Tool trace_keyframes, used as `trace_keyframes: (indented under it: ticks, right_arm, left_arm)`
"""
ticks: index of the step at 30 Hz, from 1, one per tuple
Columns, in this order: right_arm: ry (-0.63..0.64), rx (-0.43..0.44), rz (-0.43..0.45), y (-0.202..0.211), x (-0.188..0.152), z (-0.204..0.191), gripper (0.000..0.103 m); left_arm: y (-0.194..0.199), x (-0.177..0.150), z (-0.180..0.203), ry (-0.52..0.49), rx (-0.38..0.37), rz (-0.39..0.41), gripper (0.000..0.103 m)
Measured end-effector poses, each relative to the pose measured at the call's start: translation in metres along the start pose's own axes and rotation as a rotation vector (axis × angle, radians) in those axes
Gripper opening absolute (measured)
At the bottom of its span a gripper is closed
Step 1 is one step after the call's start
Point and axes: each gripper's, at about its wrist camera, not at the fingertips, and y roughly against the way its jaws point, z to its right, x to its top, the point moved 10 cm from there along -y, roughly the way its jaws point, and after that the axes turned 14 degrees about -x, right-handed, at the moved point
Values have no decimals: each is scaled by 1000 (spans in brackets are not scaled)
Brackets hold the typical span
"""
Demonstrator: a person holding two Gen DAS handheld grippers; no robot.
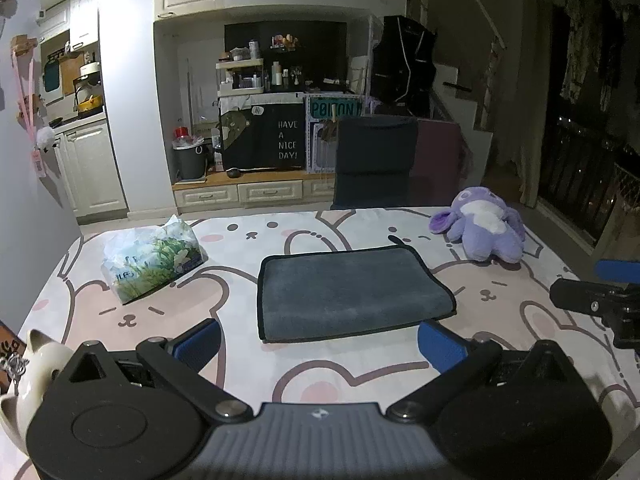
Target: Fold towel
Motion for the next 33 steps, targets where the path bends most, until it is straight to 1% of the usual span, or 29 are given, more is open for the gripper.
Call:
trace_keyframes:
  ticks: [4, 10, 19, 24, 28, 33]
  right_arm:
    - [-13, 23, 6, 12, -7, 2, 103]
    - [6, 24, 33, 31, -21, 3, 103]
    - [11, 27, 43, 54, -45, 2, 103]
    - [9, 24, 49, 60, -52, 3, 103]
    - [8, 16, 54, 68, -62, 5, 103]
    - [19, 29, 50, 76, -73, 5, 103]
  left_arm:
    - [13, -8, -2, 29, -5, 14, 103]
    - [27, -21, -4, 42, -15, 25, 103]
    - [49, -42, -1, 29, -26, 33, 103]
    - [57, -56, 1, 19, -19, 34, 103]
    - [62, -65, 4, -9, -8, 32, 103]
    - [67, -76, 11, -38, -34, 31, 103]
